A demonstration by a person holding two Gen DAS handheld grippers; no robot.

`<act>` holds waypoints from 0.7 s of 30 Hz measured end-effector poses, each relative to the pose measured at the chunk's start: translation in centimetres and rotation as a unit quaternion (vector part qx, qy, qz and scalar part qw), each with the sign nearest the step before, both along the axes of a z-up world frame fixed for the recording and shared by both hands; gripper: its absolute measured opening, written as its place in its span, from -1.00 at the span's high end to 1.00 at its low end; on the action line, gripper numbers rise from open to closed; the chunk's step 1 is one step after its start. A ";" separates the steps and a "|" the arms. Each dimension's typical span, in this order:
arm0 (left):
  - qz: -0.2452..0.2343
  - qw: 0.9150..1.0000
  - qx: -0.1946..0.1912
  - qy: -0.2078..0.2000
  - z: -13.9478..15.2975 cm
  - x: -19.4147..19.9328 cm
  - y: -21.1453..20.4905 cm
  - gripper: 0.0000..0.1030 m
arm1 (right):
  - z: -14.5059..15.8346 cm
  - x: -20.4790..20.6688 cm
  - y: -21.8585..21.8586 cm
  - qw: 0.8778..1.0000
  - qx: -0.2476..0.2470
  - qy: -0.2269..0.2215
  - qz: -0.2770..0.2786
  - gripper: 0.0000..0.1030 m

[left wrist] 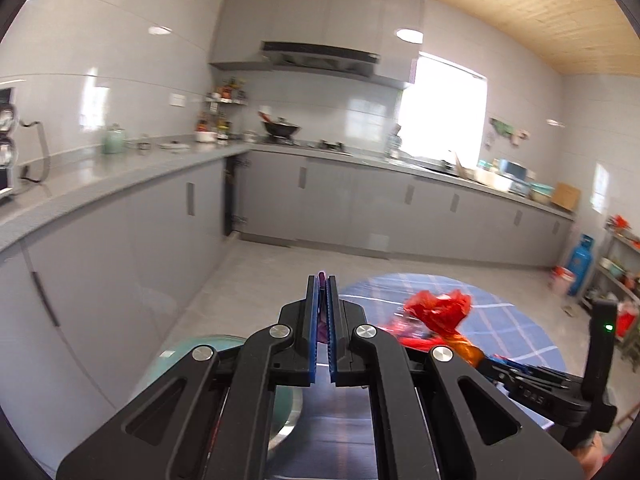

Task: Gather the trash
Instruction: 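Carry the purple wrapper and candy wrapper over the teal bucket and open both tools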

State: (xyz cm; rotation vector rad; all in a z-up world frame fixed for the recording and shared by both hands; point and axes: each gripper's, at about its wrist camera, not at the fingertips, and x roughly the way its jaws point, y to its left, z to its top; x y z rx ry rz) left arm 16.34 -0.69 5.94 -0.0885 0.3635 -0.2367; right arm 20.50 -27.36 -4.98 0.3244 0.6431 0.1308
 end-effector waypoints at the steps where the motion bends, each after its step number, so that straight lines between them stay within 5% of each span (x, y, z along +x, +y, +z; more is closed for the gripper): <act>1: 0.011 1.000 0.000 -0.003 0.1 -0.1 0.9 0.93 | 0.1 0.2 0.8 1.000 -0.001 -0.001 0.007 0.62; 10: 0.100 0.995 -0.003 0.011 -1.1 0.4 7.4 0.93 | -0.6 3.1 8.8 0.997 -0.001 0.012 0.079 0.62; 21: 0.140 0.988 -0.004 0.061 -5.3 2.3 10.2 0.93 | -2.6 6.0 15.3 0.993 -0.009 0.037 0.111 0.62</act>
